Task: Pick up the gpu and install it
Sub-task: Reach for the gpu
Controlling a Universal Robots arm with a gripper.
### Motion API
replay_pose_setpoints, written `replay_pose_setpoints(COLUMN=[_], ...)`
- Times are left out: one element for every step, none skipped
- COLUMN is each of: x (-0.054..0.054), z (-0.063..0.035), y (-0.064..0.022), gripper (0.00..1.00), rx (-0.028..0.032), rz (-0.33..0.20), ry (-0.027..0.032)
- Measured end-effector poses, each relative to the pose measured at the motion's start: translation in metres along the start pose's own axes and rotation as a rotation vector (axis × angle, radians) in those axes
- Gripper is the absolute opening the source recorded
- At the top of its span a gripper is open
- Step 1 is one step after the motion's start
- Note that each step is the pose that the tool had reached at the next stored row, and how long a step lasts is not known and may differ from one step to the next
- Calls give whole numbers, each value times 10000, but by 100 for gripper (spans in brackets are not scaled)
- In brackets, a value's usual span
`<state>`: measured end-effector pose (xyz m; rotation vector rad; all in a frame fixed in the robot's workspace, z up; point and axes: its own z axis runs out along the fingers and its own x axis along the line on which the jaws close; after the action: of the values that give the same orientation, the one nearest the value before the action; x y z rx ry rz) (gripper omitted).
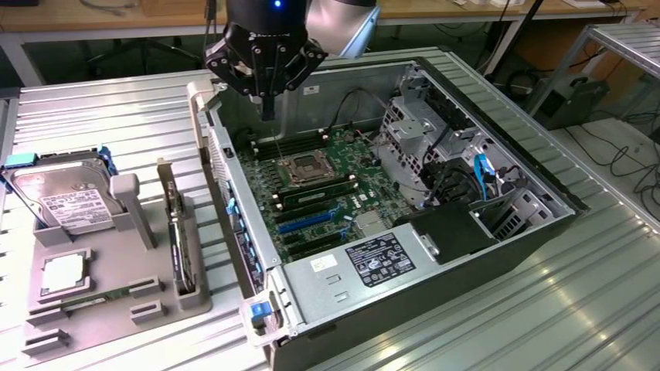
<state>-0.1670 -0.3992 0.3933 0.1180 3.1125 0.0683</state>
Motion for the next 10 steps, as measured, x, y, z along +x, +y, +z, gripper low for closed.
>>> replay_pose_setpoints(x=[2,4,6,8,11,13,14,17,18,21], z=[0,0,0,0,0,0,0,0,0,-1], y=[0,0,0,-1,-1,-1,-1,-1,-2,-2], gripper=[11,11,11,11,11,11,11,11,11,11], rx=[0,0,0,0,0,0,0,-1,-1,0], rz=[0,0,0,0,0,0,0,0,0,0], ry=[0,0,0,0,0,0,0,0,0,0])
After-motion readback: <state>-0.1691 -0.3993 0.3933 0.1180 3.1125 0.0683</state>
